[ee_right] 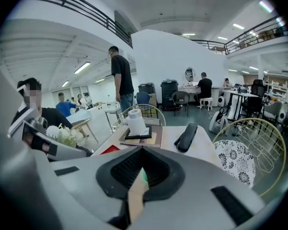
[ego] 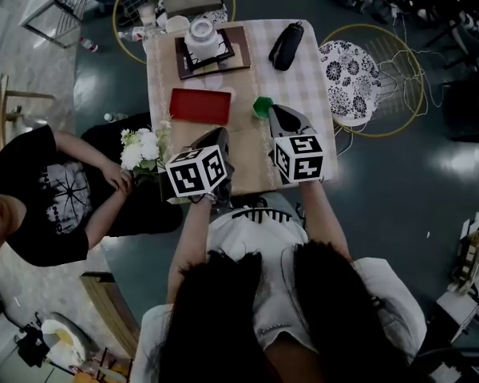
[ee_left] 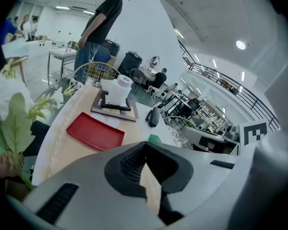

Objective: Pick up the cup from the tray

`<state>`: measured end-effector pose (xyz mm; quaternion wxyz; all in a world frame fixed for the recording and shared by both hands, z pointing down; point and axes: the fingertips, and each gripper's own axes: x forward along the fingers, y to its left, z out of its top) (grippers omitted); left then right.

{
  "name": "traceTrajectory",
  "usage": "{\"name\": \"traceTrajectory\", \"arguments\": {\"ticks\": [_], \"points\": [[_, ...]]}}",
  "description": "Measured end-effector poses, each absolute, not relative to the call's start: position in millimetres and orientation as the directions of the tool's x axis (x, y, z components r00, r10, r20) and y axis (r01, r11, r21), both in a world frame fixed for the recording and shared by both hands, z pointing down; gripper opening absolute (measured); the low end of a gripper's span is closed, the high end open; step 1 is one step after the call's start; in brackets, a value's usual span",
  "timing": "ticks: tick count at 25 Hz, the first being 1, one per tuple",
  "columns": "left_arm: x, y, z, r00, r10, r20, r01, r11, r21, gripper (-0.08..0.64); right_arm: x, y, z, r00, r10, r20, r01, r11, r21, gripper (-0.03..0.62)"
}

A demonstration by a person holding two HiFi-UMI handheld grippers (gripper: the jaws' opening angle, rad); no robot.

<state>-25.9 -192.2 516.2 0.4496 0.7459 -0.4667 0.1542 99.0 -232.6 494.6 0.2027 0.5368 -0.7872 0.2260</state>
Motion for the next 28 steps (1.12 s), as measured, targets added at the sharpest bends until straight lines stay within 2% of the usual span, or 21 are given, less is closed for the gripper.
{"name": "traceTrajectory", "arguments": {"ticks": [5, 9, 28], "points": [[-27.2, -189.0, 512.3, 0.48, -0.583, 0.655, -0.866, -0.195, 0.461, 0.008, 97.6, -223.6, 498.4, -0.334, -0.749, 0.572, -0.941, 0.304, -0.151, 0.011], [-26.9, -187.1, 508.7, 0.488, -0.606, 0.628, -0.851, -0.169, 0.498, 0.008, 99.1, -217.3, 501.9, -0.315, -0.747, 0.585, -0.946, 0.295, -0.133, 0.009], [-32.3, -167.8, 494.8, 0.469, -0.649, 0.599, -0.862, -0.19, 0.469, 0.008, 96.9, -192.4, 494.7, -0.299, -0.762, 0.574, -0.949, 0.302, -0.095, 0.009]]}}
